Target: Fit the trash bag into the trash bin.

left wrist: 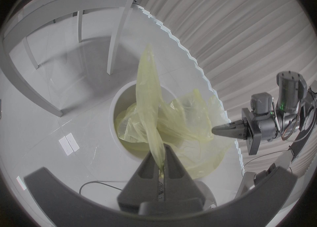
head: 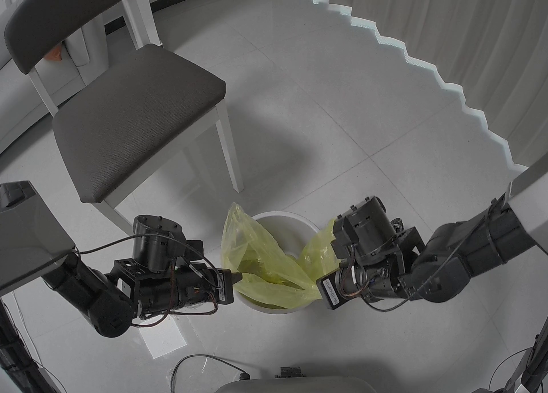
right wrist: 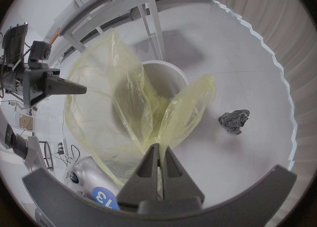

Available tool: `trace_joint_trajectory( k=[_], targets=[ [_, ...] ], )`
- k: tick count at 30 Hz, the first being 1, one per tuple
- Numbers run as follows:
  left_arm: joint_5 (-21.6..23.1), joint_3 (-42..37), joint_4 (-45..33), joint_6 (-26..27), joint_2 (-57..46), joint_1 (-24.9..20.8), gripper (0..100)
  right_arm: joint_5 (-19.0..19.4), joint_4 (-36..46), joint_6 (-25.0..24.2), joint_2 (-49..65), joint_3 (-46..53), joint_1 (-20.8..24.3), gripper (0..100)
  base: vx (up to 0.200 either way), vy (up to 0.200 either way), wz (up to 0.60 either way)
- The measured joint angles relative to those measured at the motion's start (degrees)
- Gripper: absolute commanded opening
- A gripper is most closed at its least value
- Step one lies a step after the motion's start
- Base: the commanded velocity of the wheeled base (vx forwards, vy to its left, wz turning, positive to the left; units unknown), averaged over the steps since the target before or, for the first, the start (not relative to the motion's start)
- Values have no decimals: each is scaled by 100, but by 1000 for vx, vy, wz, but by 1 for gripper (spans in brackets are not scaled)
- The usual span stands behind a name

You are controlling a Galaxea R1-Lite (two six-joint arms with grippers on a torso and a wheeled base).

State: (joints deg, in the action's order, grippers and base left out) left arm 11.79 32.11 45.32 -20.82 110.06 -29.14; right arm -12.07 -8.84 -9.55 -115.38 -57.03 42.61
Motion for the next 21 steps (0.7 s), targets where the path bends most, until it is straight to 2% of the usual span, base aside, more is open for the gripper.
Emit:
trace_joint_trajectory(
  k=[11,21],
  targets=[
    [-2,-530,591,-4,50,37,0,-22,-1207,95,41,1154,102,0,0,0,0],
    [46,-736,1623,52,599,160,0,41,-1853,358,-361,1365,28,0,0,0,0]
  ],
)
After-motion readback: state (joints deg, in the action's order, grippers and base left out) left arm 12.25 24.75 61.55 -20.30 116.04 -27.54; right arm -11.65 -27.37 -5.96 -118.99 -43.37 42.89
